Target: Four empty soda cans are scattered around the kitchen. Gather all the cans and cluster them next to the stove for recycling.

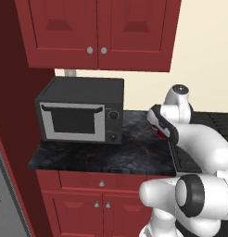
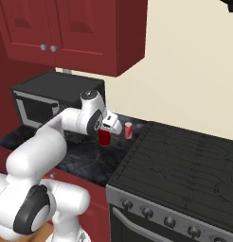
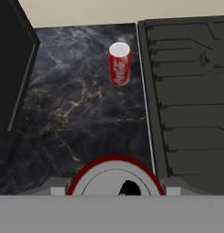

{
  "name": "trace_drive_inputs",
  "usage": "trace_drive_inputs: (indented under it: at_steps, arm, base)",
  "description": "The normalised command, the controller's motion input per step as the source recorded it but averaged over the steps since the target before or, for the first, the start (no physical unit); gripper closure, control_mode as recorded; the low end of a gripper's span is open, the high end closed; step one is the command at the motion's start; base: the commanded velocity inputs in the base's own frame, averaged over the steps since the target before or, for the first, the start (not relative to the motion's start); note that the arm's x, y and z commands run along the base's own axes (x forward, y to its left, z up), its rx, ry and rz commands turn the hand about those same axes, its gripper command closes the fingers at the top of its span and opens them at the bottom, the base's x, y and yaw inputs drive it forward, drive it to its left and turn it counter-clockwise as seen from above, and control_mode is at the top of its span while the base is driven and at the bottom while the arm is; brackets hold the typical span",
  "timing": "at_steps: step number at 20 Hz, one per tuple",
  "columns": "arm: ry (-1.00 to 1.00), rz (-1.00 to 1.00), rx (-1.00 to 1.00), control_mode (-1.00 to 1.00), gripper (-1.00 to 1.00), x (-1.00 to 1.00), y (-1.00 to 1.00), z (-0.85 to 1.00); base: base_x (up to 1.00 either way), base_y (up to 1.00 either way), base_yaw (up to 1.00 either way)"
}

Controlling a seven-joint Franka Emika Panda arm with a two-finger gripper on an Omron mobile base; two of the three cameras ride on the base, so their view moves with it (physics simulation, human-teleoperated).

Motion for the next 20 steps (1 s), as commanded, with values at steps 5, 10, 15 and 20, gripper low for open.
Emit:
trace_drive_inputs:
  at_steps: [5,10,15,20]
  arm:
    - [0.04,0.0,0.0,-1.0,1.0,0.02,-0.12,-0.17]
    - [0.04,0.0,0.0,-1.0,1.0,0.01,-0.11,-0.16]
    - [0.04,0.0,0.0,-1.0,1.0,0.12,-0.09,-0.17]
    - [0.02,0.0,0.0,-1.0,1.0,0.23,-0.08,-0.17]
  base:
    - [0.0,0.0,0.0]
    - [0.0,0.0,0.0]
    - [0.0,0.0,0.0]
    - [0.0,0.0,0.0]
